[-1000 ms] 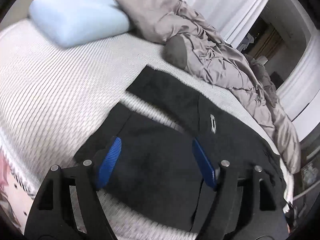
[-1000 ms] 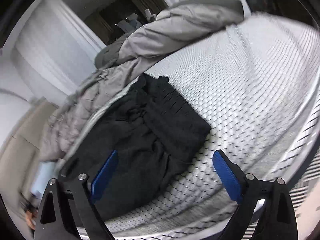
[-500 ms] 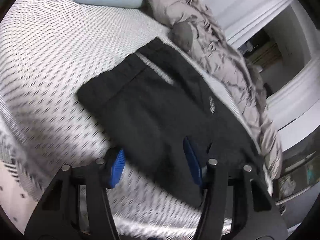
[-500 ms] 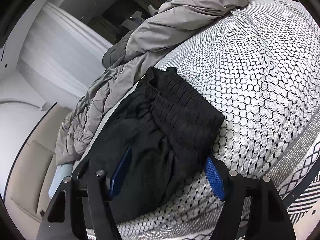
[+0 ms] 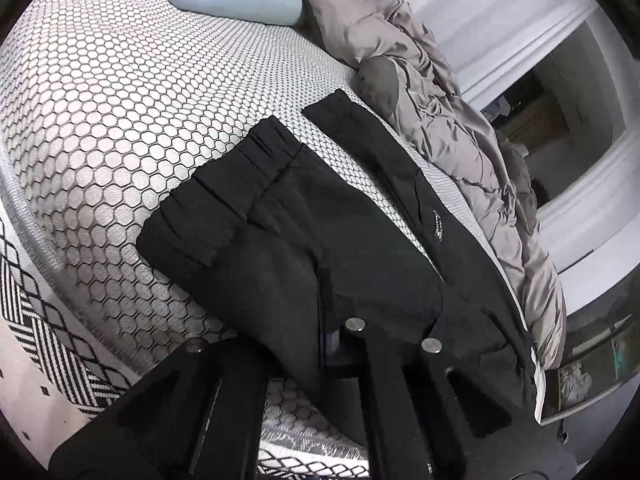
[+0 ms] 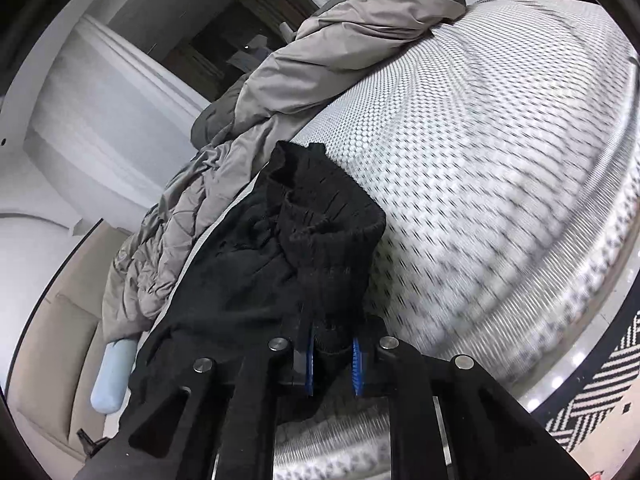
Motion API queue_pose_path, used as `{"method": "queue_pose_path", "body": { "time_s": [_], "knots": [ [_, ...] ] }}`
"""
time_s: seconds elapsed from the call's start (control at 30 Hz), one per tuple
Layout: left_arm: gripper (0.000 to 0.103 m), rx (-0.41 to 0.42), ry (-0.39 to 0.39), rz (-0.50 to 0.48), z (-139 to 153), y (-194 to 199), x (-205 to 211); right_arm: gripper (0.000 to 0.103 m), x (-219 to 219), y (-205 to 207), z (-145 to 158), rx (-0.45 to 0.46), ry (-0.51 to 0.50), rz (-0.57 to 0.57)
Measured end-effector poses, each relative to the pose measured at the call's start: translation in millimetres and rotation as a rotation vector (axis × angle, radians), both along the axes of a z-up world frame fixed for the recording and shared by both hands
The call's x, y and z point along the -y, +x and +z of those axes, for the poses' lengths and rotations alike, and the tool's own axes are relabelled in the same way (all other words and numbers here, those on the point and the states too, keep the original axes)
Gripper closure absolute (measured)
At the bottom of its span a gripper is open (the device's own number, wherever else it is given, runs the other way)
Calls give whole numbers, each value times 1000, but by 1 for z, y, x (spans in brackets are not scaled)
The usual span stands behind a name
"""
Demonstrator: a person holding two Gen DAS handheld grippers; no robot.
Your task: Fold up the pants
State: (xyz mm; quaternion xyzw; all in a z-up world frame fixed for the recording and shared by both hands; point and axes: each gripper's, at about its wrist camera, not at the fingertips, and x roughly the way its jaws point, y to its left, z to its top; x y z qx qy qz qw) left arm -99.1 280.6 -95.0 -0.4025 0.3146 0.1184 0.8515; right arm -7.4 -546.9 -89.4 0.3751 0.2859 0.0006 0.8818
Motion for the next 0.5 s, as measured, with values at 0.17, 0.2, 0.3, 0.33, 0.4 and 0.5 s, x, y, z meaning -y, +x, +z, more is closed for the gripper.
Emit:
{"method": "queue_pose_path", "body": {
  "time_s": [0.17, 0.2, 0.3, 0.33, 0.4, 0.5],
  "knots": [
    [102, 61, 10, -9, 29, 0, -4, 91, 1, -21, 11, 38, 32, 7],
    [102, 71, 14, -12, 36, 4, -4, 91, -2, -22, 23, 60, 17, 5],
    [102, 102, 21, -18, 63, 28, -9, 91, -9, -16, 57, 112, -25, 2],
    [102, 110, 25, -20, 73, 40, -12, 91, -11, -11, 67, 124, -38, 1],
    [102, 105, 56, -26, 95, 76, -16, 91, -14, 9, 89, 143, -68, -9],
    [102, 86, 97, -24, 122, 137, -21, 91, -15, 59, 119, 146, -109, -44]
  ]
}}
